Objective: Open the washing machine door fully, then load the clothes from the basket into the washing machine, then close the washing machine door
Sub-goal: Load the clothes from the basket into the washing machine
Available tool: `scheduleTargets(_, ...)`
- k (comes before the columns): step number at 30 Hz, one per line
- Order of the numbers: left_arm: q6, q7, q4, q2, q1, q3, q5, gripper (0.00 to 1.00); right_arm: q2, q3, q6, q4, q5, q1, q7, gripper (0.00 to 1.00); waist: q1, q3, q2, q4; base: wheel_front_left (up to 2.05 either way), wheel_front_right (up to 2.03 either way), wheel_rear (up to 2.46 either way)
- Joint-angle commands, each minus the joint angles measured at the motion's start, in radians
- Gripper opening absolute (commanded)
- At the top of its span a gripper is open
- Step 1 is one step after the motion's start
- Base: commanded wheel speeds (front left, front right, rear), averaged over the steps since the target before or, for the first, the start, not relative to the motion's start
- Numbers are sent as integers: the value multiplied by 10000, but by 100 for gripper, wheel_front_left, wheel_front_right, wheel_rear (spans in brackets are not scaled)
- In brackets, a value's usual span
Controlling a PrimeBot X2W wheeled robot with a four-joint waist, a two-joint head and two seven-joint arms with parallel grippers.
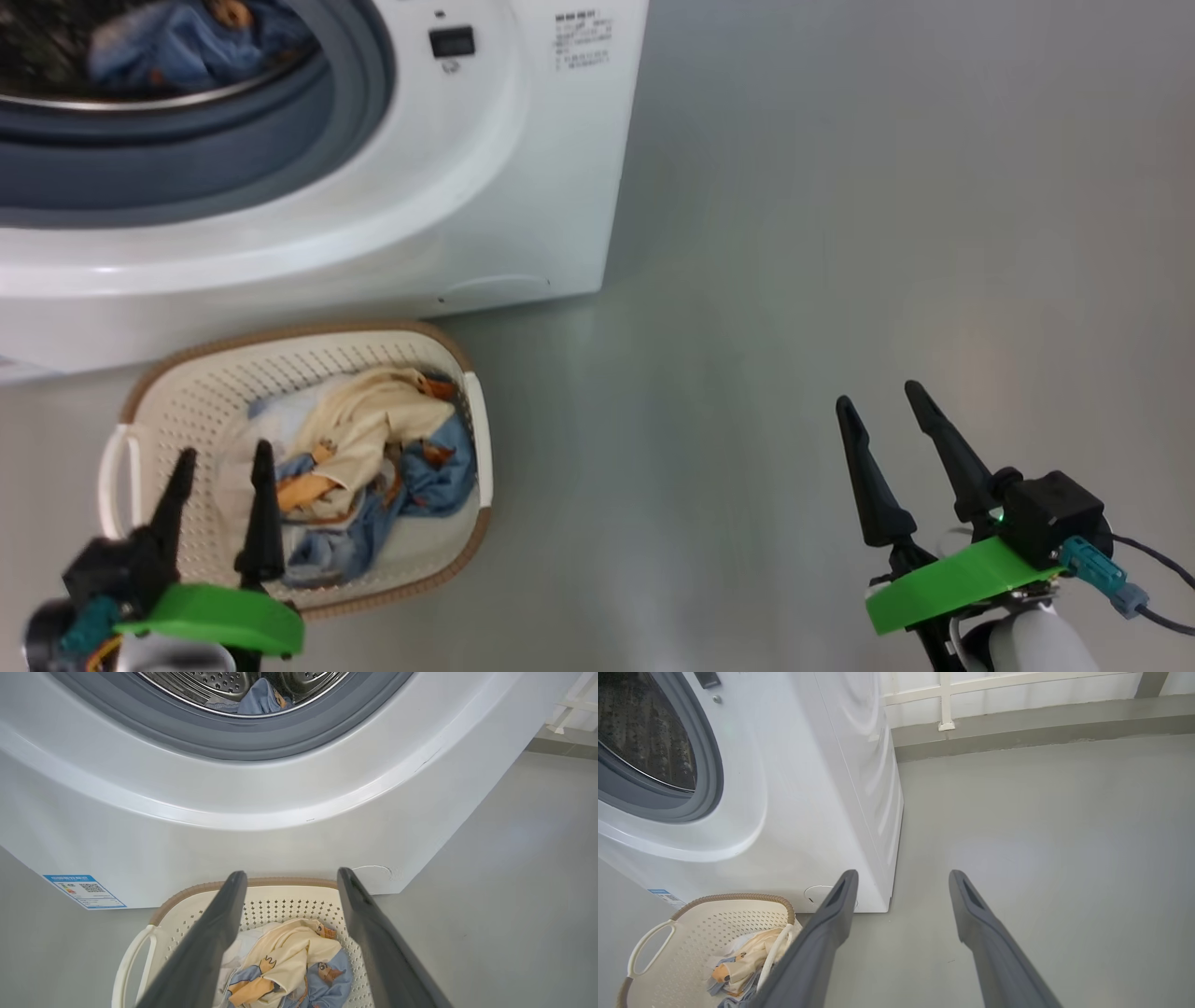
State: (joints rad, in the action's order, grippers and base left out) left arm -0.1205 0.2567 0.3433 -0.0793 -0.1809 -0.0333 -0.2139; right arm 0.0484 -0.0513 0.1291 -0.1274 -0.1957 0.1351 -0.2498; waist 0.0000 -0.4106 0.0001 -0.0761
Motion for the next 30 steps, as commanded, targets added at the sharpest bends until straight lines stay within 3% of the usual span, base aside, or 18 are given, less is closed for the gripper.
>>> scheduleTargets(1,-62,51,-26,-291,-228,-315,20,100,18,-264,16,264,-134,133,-119,100,0,-879,-1,-290,0,0,0)
scheduleTargets(16,-100,51,2363,-1673,-2844,1304,-480,100,18,-329,16,673,-138,713,-120,100,0,-3297,-1,-346,0,0,0)
scheduleTargets(30,-101,-4,4605,-3257,-5063,4043,-1821,100,18,-480,16,974,-311,1030,-120,100,0,-4797,-1,-667,0,0,0)
